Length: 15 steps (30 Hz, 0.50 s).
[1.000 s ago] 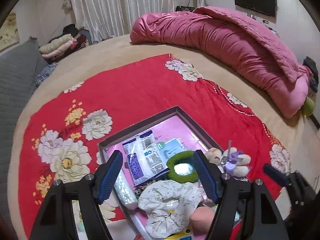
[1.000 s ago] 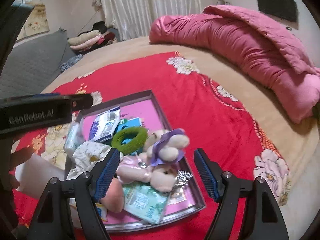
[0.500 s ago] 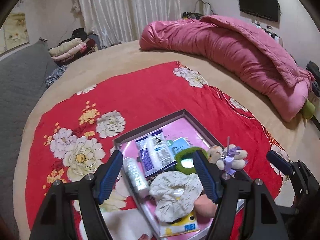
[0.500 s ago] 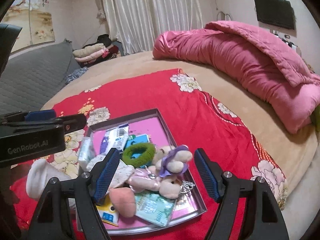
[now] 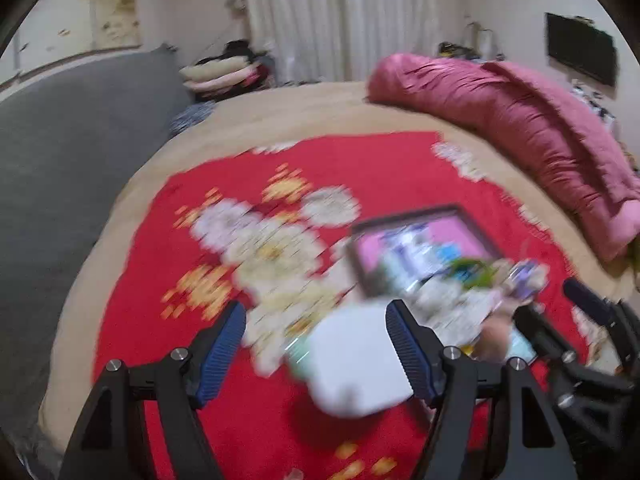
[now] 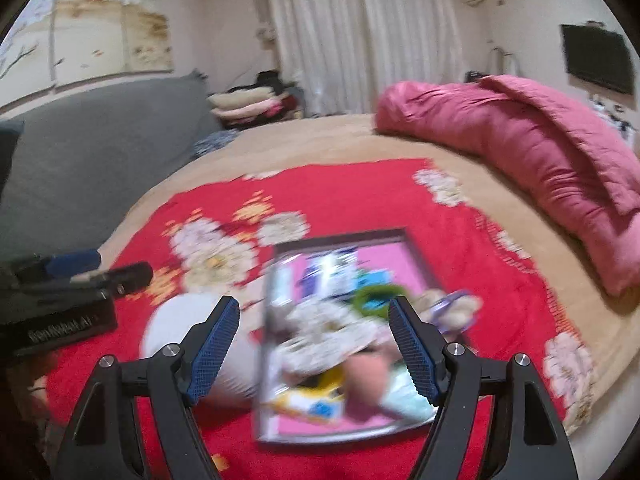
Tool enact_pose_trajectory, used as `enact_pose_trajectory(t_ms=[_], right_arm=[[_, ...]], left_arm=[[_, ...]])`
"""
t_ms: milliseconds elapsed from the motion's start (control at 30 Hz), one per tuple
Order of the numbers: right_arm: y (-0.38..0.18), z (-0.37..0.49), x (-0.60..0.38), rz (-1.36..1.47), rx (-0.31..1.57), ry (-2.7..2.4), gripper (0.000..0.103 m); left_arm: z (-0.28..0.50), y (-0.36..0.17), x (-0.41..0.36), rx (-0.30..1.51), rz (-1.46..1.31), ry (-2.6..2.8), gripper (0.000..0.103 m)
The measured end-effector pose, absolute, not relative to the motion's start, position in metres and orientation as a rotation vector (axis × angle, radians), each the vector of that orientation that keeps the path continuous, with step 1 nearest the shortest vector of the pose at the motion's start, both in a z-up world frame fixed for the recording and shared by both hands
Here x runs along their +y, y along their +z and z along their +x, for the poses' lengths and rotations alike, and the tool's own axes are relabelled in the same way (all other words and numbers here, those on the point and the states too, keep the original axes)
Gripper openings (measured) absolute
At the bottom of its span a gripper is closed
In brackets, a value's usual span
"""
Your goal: Organize soft objects
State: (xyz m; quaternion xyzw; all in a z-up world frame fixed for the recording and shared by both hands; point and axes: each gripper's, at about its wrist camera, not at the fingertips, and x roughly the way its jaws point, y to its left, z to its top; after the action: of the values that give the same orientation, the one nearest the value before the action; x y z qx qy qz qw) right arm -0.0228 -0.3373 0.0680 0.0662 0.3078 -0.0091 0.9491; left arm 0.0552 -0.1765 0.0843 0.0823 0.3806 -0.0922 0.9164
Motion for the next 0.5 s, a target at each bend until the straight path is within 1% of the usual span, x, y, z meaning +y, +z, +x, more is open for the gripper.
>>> enact_pose_trajectory(t_ms=[267, 400, 500], right_arm=[[0.047, -0.05, -0.263, 0.11, 0.708, 0.107, 0.078], [0.042, -0.068, -0.248, 0.11, 0.716, 0.047, 0.078], [0.047, -0.079, -0.253, 0.099, 0.704, -0.033, 0.078]], left_arm=[[0.004, 0.044, -0.091, 0.897, 0.105, -0.048, 0.072], [-0.012, 0.036, -0.075, 0.914, 0.093, -0.034, 0.072], [-0.019, 0.034, -0.08, 0.918, 0.071, -0.1, 0.072]])
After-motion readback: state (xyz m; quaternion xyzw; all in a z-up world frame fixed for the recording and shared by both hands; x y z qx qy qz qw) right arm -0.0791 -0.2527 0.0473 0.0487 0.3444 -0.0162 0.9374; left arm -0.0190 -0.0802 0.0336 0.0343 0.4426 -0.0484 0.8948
